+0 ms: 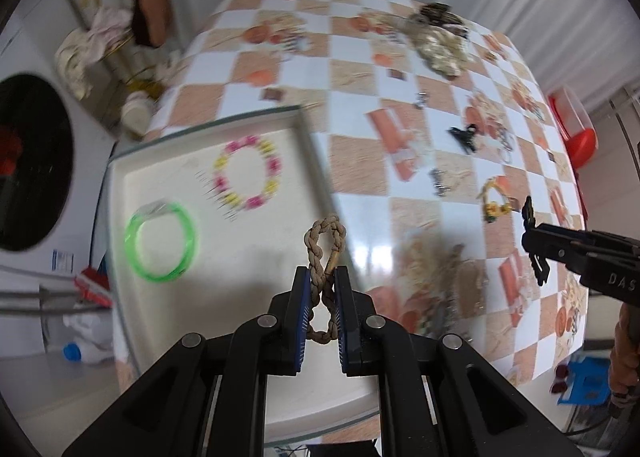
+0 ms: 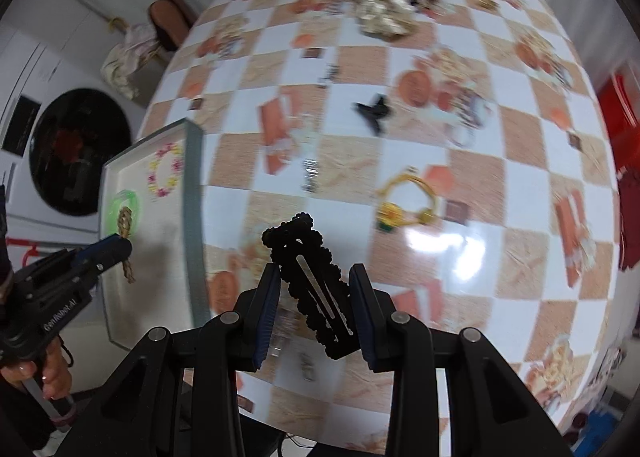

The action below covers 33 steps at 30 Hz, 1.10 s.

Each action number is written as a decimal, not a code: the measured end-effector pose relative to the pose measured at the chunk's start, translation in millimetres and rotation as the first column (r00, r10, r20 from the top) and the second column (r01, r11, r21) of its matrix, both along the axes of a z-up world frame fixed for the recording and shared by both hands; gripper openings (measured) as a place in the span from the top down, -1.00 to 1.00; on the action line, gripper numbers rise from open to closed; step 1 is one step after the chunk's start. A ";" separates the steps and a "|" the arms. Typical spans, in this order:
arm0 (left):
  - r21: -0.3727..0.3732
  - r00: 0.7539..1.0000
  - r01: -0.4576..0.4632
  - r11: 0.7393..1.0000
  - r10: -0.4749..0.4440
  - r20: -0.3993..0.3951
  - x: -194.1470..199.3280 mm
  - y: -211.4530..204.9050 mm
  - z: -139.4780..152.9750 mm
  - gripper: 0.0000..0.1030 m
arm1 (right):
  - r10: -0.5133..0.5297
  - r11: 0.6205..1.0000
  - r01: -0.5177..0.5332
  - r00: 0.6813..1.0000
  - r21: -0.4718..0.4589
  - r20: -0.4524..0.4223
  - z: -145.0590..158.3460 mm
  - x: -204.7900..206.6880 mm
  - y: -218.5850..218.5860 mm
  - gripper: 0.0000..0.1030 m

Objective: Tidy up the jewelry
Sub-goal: 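Carry the clip and braided bracelet to the tray and release them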

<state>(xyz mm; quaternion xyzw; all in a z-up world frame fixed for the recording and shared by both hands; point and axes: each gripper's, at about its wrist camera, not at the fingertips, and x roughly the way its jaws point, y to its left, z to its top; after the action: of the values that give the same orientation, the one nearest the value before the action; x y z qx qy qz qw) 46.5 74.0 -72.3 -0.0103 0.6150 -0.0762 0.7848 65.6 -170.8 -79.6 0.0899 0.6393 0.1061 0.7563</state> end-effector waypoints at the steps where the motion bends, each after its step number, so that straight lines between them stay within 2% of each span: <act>1: 0.002 1.000 -0.018 1.000 0.018 -0.002 -1.4 8.3 -0.8 0.67 | 0.017 1.000 -0.017 1.000 0.003 0.003 0.9 3.0 8.6 0.25; 10: 0.029 0.989 -0.149 0.988 0.150 -0.020 -9.9 64.9 -14.8 0.67 | 0.166 0.985 -0.167 0.986 0.029 0.028 5.7 30.4 95.1 0.25; 15: 0.058 0.980 -0.192 0.980 0.195 -0.044 -13.4 82.2 -34.2 0.67 | 0.223 0.973 -0.224 0.975 0.056 0.020 -0.7 46.1 144.3 0.25; 22: 0.089 0.971 -0.219 0.972 0.226 -0.074 -16.9 90.9 -58.7 0.67 | 0.277 0.959 -0.272 0.959 0.075 -0.060 -36.5 56.7 195.5 0.26; 29: 0.123 0.966 -0.232 0.965 0.243 -0.082 -9.8 94.3 -78.1 0.66 | 0.307 0.952 -0.306 0.940 0.029 -0.147 -76.6 60.9 220.2 0.26; 33: 0.141 0.969 -0.230 0.963 0.240 -0.056 -4.0 91.3 -78.4 0.66 | 0.325 0.944 -0.329 0.937 -0.011 -0.130 -82.4 65.4 229.0 0.25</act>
<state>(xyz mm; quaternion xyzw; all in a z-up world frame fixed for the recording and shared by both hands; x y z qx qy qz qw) 42.5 165.3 -150.7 -0.0334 0.6412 0.0592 0.7644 130.9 58.2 -162.0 -0.0234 0.6936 0.2138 0.6875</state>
